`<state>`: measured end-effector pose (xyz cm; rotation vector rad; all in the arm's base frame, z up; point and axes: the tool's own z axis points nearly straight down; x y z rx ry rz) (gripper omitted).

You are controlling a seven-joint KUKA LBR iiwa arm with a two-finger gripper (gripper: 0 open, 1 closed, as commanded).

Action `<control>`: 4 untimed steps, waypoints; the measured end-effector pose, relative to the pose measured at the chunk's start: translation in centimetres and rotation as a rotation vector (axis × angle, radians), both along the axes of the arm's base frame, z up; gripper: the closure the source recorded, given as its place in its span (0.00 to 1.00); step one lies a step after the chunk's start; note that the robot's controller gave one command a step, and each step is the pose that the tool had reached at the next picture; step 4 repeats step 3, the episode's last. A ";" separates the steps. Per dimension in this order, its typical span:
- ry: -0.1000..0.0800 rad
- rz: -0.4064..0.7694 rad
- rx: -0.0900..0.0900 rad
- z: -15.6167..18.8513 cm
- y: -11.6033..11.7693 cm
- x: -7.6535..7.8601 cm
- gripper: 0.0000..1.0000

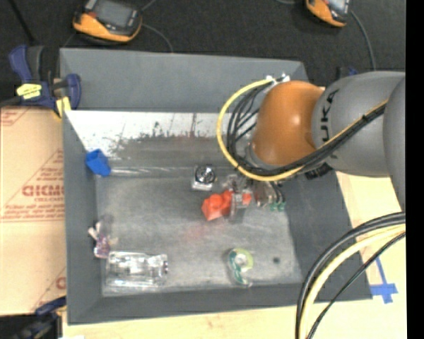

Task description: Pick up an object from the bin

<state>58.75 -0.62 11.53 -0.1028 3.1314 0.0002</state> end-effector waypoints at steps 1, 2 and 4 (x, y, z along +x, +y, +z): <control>0.002 -0.001 0.000 0.8 0.0 0.1 1.00; 0.000 -0.002 0.000 2.0 -0.1 0.3 1.00; -0.001 -0.003 0.000 4.0 -0.1 0.5 1.00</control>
Offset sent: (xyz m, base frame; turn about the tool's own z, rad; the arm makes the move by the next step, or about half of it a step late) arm -0.0001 0.0000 0.0070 0.0000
